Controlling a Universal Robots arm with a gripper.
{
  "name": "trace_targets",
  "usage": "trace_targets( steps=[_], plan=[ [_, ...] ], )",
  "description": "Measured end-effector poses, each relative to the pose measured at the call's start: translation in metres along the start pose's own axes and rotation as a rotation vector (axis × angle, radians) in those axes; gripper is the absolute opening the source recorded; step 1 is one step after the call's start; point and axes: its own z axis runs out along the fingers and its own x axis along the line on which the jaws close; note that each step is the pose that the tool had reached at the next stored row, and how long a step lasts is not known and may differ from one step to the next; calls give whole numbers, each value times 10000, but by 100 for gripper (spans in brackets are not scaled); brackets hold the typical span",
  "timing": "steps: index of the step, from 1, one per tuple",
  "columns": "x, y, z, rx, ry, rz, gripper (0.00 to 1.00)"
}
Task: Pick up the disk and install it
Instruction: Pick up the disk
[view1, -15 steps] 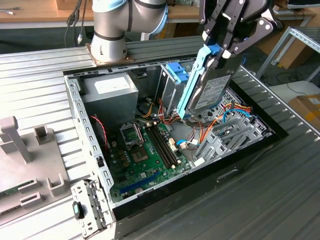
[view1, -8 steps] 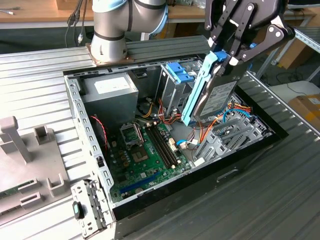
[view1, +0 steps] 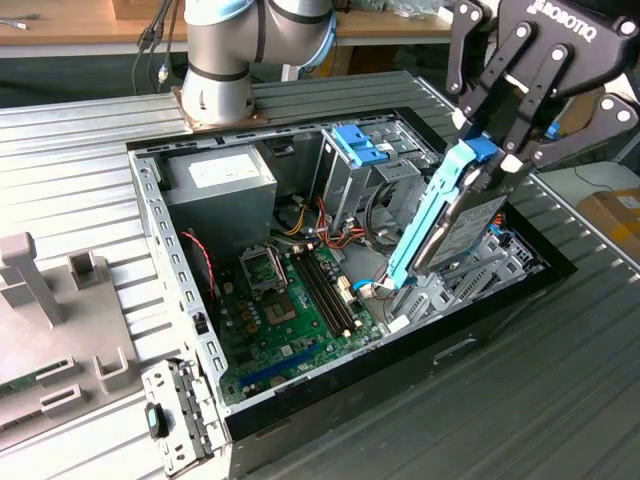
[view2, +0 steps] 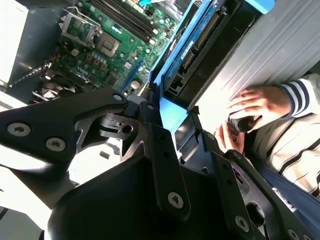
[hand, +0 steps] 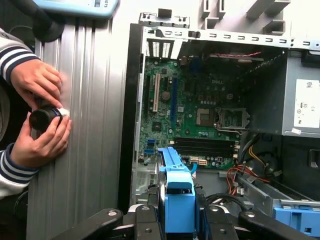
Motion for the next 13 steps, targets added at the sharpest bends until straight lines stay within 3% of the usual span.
trace_targets(
  steps=[1, 4, 7, 9, 11, 13],
  plan=[
    [48, 3, 0, 0, -1, 0, 36],
    [61, -3, 0, 0, 0, -1, 36],
    [72, -224, -1, 1, 0, 100, 36],
    [74, -272, 0, 1, 0, 153, 36],
    [80, -370, 2, 3, 0, 253, 36],
    [82, -407, 3, 3, 0, 284, 36]
  ],
)
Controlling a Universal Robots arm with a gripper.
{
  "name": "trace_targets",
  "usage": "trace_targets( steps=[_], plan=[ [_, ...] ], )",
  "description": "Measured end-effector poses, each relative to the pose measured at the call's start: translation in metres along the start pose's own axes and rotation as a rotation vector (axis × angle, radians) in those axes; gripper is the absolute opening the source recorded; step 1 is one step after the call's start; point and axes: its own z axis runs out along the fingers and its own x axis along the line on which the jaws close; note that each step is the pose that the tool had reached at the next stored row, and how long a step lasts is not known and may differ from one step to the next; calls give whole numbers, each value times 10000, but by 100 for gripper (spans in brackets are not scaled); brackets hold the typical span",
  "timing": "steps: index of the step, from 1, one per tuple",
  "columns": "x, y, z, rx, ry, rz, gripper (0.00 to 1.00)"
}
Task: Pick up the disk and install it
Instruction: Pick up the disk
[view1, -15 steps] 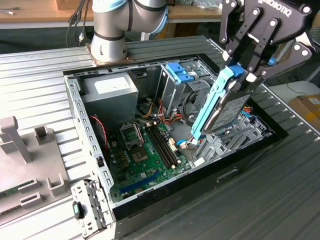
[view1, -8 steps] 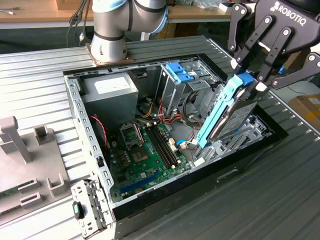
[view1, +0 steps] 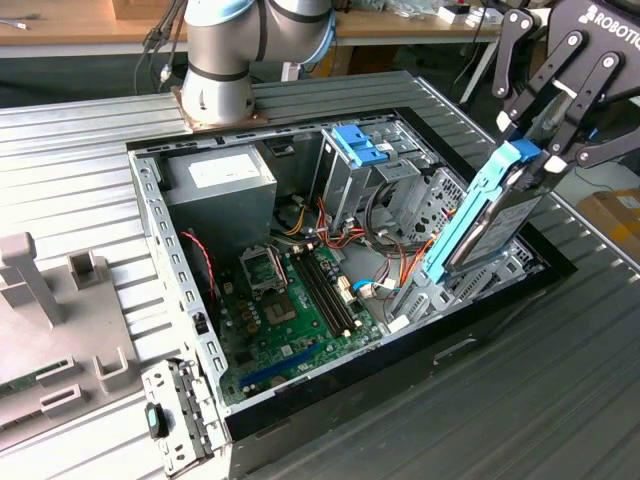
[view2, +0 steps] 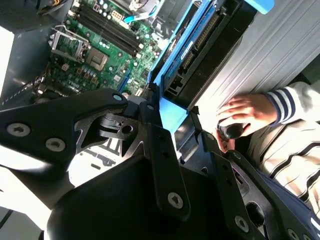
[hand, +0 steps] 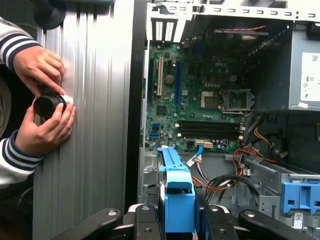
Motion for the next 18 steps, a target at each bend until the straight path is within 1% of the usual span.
trace_targets(
  steps=[1, 10, 11, 13, 14, 15, 16, 17, 18],
  plan=[
    [0, -13, -1, 0, 1, 8, 36],
    [0, -18, 0, 0, 0, 9, 36],
    [1, -45, 1, 0, 1, 9, 36],
    [1, -120, 0, 0, 1, 10, 36],
    [1, -192, -1, 0, 1, 9, 36],
    [0, -217, -1, 0, 1, 9, 36],
    [0, -217, -1, 0, 0, 11, 36],
    [0, -236, 10, 0, 0, 13, 36],
    [0, -252, 35, 0, -1, 16, 36]
  ],
)
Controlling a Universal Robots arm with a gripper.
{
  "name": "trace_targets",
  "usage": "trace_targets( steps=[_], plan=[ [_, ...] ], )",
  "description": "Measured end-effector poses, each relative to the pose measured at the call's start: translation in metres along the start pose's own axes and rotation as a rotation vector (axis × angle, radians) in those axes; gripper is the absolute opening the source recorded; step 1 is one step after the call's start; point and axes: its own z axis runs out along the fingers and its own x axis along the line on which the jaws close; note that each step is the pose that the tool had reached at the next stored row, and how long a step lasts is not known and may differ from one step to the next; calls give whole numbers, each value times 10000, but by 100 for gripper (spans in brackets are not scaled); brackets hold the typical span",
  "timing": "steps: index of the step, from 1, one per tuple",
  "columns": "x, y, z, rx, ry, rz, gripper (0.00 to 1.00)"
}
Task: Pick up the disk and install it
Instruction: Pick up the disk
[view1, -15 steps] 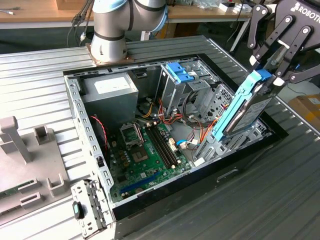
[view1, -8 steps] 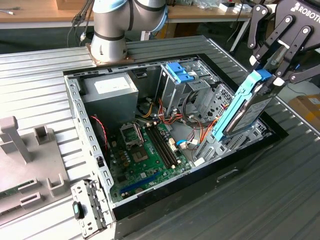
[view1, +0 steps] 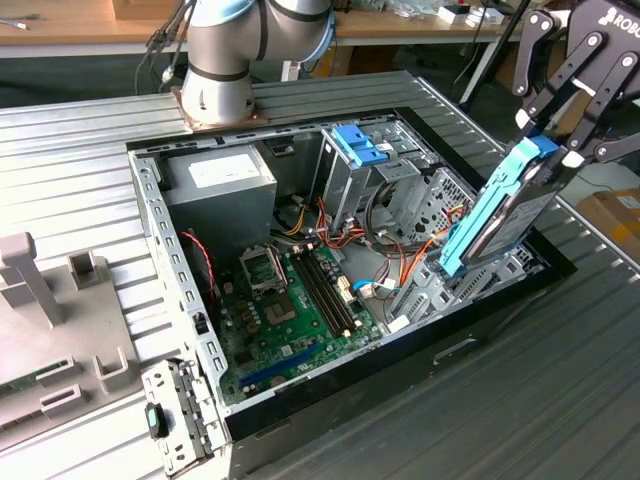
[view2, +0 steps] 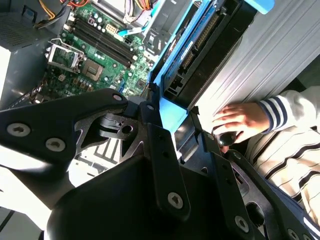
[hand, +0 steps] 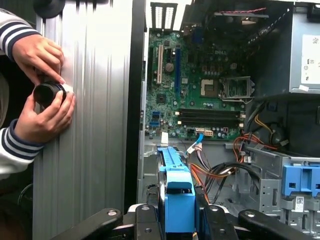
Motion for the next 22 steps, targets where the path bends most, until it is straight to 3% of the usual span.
trace_targets(
  steps=[4, 8, 12, 15, 17, 21, 22],
  plan=[
    [-1, -27, 46, 0, 0, 7, 36],
    [0, -147, 68, 0, 4, 48, 36],
    [1, -153, 107, 1, 8, 138, 36],
    [-82, -155, 118, 2, 9, 161, 36],
    [-172, -164, 179, 2, 8, 203, 36],
    [-172, -169, 180, 2, 13, 205, 36],
    [-172, -175, 207, 2, 13, 204, 36]
  ],
)
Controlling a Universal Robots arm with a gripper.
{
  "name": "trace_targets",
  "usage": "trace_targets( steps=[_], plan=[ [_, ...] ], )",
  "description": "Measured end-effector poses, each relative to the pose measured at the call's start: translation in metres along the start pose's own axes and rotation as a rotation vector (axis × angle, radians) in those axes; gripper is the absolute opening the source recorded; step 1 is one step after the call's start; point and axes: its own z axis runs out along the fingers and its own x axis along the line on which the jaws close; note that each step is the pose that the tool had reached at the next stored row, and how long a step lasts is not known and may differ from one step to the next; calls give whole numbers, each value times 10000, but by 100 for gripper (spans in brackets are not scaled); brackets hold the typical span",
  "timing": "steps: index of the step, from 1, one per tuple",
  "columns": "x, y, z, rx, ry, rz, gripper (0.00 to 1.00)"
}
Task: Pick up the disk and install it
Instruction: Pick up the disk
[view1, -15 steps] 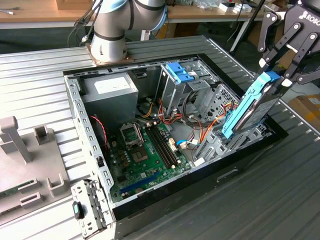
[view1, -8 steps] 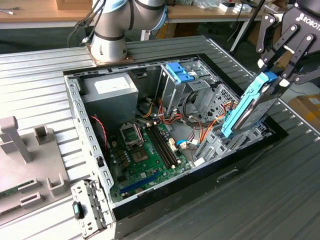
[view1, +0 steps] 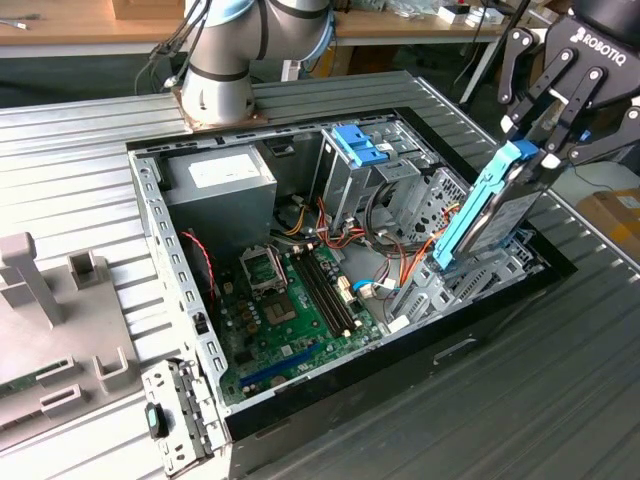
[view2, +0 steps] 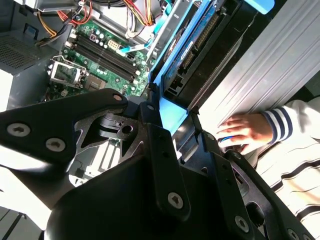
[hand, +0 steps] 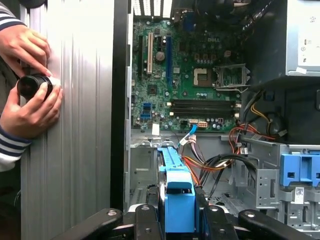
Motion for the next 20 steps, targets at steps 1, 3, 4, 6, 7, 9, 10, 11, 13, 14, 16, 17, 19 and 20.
trace_targets(
  steps=[1, 3, 4, 6, 7, 9, 10, 11, 13, 14, 16, 17, 19, 20],
  plan=[
    [1, -7, 30, 0, 1, 2, 36],
    [1, -17, 36, 0, 5, 0, 36],
    [1, -24, 59, 0, 11, 2, 36],
    [2, -26, 67, 0, 18, 4, 36],
    [1, -27, 83, 0, 15, 3, 36],
    [1, -27, 87, 0, 17, 2, 36],
    [-7, -28, 87, 0, 17, 3, 36],
    [-27, -28, 88, 0, 19, 7, 36],
    [-43, -27, 88, 0, 24, 24, 36],
    [-54, -27, 88, 0, 25, 31, 36],
    [-58, -27, 103, 0, 24, 48, 36],
    [-58, -28, 111, 0, 25, 53, 36],
    [-58, -28, 134, 0, 26, 62, 36],
    [-57, -29, 165, 0, 23, 65, 36]
  ],
)
